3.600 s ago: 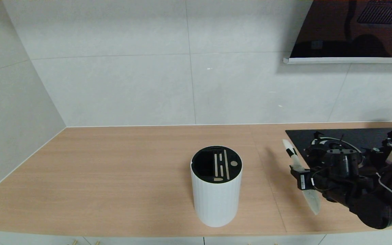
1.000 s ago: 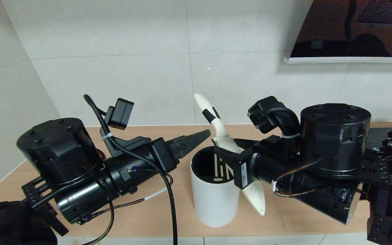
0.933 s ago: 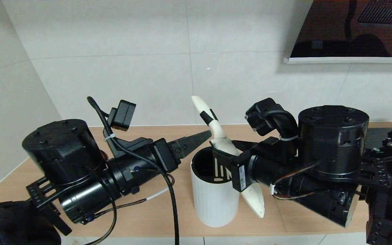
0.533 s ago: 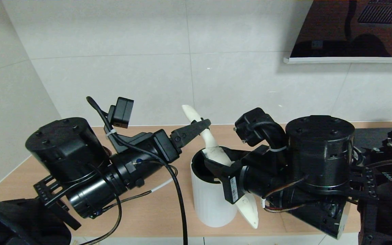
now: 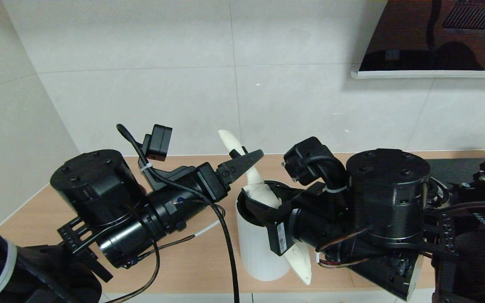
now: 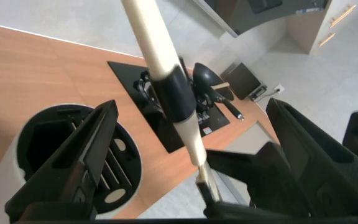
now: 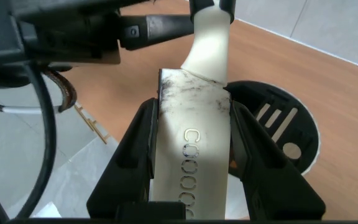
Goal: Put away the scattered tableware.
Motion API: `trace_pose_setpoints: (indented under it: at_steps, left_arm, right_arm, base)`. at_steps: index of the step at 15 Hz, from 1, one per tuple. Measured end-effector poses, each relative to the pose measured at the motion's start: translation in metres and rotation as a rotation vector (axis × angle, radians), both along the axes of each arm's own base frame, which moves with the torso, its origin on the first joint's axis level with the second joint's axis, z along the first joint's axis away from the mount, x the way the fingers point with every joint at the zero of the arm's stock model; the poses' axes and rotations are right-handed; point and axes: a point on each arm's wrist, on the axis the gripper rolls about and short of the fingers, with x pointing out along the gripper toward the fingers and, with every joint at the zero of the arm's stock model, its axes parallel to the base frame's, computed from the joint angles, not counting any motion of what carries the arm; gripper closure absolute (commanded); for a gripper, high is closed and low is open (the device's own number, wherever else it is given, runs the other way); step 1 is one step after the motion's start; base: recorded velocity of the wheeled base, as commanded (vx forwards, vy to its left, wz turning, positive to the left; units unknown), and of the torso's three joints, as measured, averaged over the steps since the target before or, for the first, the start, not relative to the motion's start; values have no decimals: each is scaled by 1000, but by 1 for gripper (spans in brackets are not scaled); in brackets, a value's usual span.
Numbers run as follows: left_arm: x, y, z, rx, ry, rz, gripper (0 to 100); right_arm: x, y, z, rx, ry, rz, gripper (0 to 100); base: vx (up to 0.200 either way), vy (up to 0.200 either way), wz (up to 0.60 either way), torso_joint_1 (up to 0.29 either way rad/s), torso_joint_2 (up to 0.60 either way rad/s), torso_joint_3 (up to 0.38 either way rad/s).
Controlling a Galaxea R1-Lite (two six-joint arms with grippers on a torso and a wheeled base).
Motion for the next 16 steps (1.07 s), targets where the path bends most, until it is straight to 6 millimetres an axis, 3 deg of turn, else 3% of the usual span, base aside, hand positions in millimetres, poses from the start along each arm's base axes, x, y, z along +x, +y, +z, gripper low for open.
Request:
trace_pose_setpoints:
  at_steps: [7,8,16]
  left_arm:
    - [1,-1,-1,2,3,0,0]
    - [1,-1,-1,3,3,0,100]
    - [1,-1,-2,4,6,-1,100]
  right_arm:
    - [-3,2,-4,-11,7,11,100]
    - [-3,2,-4,-11,7,11,100]
    - [-5,3,-4,5,-4,15,100]
  base:
    - [0,0,0,0,0,0]
    - [0,0,0,0,0,0]
    - [0,0,0,0,0,0]
